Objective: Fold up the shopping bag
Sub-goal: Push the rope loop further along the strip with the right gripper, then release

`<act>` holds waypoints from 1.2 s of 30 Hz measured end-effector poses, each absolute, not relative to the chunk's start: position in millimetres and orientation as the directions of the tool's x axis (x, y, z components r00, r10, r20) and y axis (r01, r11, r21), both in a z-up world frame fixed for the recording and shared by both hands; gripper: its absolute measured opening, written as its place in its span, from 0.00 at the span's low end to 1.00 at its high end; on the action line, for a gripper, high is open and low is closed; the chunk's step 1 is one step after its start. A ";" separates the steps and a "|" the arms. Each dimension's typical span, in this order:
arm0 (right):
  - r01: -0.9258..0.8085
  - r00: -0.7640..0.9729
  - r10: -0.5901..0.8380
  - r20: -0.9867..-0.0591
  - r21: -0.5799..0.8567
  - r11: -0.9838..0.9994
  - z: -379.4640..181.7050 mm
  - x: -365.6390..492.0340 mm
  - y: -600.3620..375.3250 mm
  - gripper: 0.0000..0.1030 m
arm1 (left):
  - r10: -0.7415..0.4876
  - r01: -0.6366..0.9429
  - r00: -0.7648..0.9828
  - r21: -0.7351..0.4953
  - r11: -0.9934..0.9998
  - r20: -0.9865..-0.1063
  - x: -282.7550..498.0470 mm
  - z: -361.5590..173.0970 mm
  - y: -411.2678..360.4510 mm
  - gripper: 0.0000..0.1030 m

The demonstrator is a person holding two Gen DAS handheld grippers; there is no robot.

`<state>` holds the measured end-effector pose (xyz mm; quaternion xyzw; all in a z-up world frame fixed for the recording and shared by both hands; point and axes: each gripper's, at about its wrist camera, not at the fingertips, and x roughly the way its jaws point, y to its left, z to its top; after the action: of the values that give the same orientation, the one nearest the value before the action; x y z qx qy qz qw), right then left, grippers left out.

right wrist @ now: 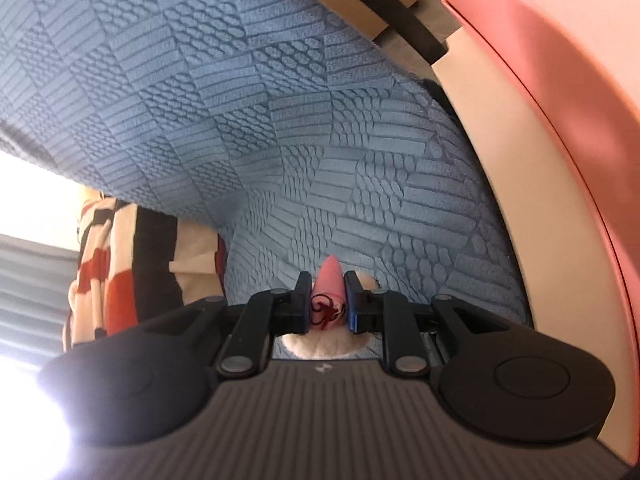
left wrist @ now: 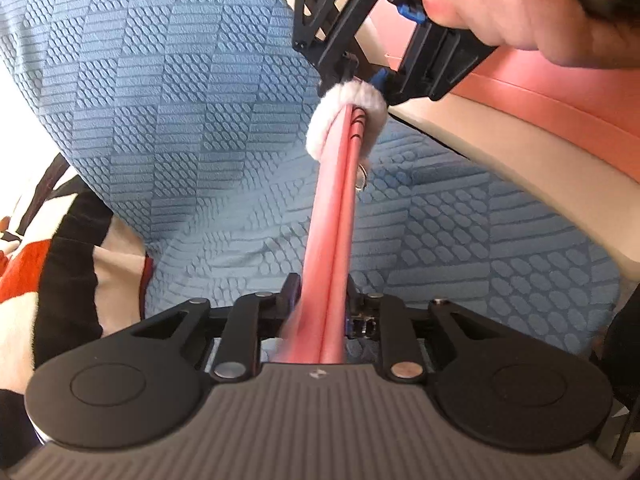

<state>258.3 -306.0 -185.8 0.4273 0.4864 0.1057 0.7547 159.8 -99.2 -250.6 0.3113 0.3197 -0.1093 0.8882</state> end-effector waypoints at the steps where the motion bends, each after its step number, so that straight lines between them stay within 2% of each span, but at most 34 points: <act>1: 0.257 0.505 0.577 -0.643 0.749 0.610 -186.4 257.9 -306.6 0.19 | 0.005 0.394 0.769 0.481 0.783 -0.639 160.7 -251.0 -98.5 0.18; 3: 0.257 0.494 0.590 -0.639 0.755 0.603 -188.4 257.2 -305.3 0.20 | 0.012 0.391 0.766 0.481 0.784 -0.642 161.8 -252.2 -97.4 0.15; 10: 0.238 0.405 0.668 -0.624 0.778 0.581 -200.2 248.1 -282.6 0.20 | 0.012 0.370 0.777 0.472 0.800 -0.629 164.4 -246.4 -95.7 0.14; 16: 0.212 0.393 0.659 -0.642 0.760 0.614 -198.0 243.2 -266.4 0.24 | -0.007 0.365 0.761 0.419 0.831 -0.648 169.1 -242.2 -91.5 0.14; 19: 0.203 0.432 0.627 -0.649 0.747 0.633 -187.5 240.1 -269.3 0.35 | -0.024 0.360 0.739 0.365 0.859 -0.673 173.5 -241.1 -87.9 0.14; 21: 0.181 0.459 0.615 -0.641 0.746 0.641 -178.0 233.6 -271.3 0.50 | -0.028 0.353 0.721 0.332 0.875 -0.692 176.4 -242.9 -84.9 0.14; 22: 0.170 0.468 0.618 -0.631 0.751 0.638 -174.1 229.1 -272.0 0.51 | -0.031 0.348 0.715 0.317 0.883 -0.698 178.0 -242.8 -83.4 0.14; 26: 0.124 0.466 0.651 -0.598 0.773 0.622 -165.6 213.2 -268.5 0.51 | -0.050 0.323 0.693 0.247 0.914 -0.719 184.2 -239.9 -77.0 0.14; 30: 0.139 0.419 0.652 -0.632 0.755 0.641 -176.7 210.7 -253.7 0.50 | -0.058 0.305 0.679 0.208 0.929 -0.732 187.9 -238.3 -72.6 0.14; 36: 0.160 0.381 0.650 -0.658 0.739 0.654 -194.8 212.4 -236.8 0.34 | -0.068 0.310 0.667 0.193 0.931 -0.742 189.1 -236.8 -74.3 0.15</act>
<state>212.4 -236.8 -194.8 0.3812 0.5310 0.1660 0.7383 189.1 -74.3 -236.8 0.1532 0.3941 -0.1051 0.9001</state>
